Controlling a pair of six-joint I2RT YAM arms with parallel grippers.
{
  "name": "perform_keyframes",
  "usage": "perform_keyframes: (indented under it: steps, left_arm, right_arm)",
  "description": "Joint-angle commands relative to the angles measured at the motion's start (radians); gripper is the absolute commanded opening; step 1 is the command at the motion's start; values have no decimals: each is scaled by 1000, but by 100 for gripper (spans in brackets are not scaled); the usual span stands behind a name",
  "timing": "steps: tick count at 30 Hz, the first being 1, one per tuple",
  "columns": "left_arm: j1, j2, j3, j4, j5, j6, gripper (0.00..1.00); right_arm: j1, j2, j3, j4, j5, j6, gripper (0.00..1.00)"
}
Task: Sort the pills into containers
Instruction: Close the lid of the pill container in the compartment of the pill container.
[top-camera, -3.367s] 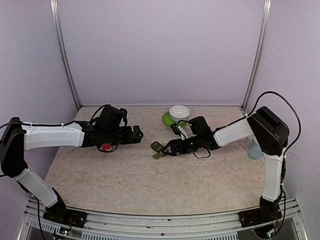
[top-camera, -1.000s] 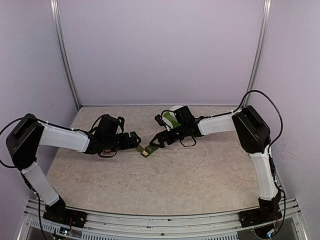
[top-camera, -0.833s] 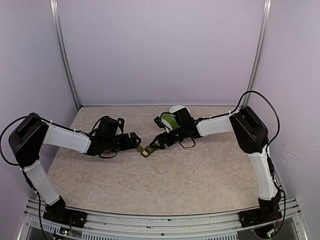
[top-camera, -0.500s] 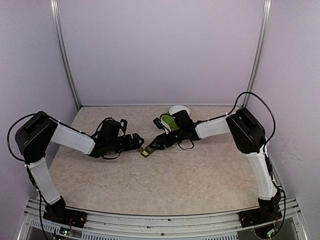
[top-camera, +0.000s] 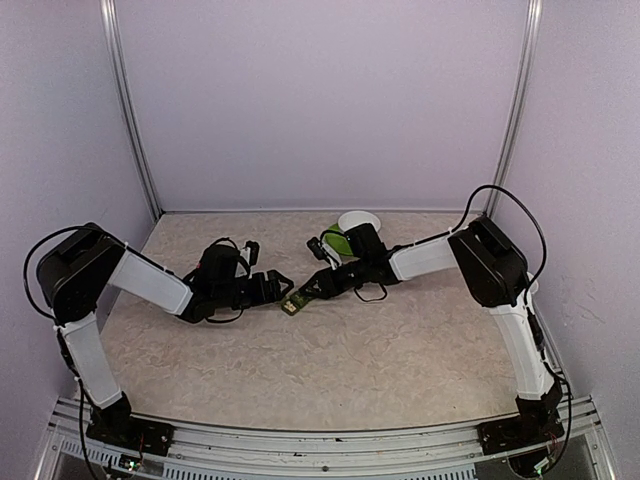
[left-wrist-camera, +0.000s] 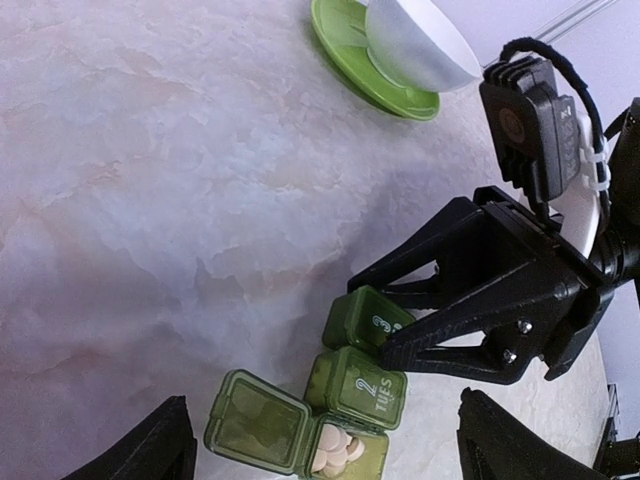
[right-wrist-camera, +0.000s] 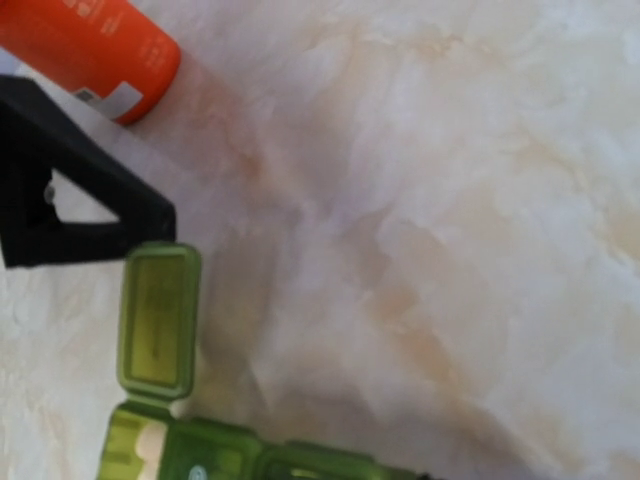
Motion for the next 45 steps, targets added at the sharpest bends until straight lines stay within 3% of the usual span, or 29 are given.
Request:
perform_keyframes:
  steps: [1, 13, 45]
  left_arm:
    - [0, -14, -15, 60, 47, 2, 88]
    - [-22, -81, -55, 83, 56, 26, 86]
    - [-99, -47, -27, 60, 168, 73, 81]
  right_arm:
    - [4, 26, -28, -2, 12, 5, 36]
    - [16, 36, -29, -2, 29, 23, 29]
    - [16, 62, 36, -84, 37, 20, 31]
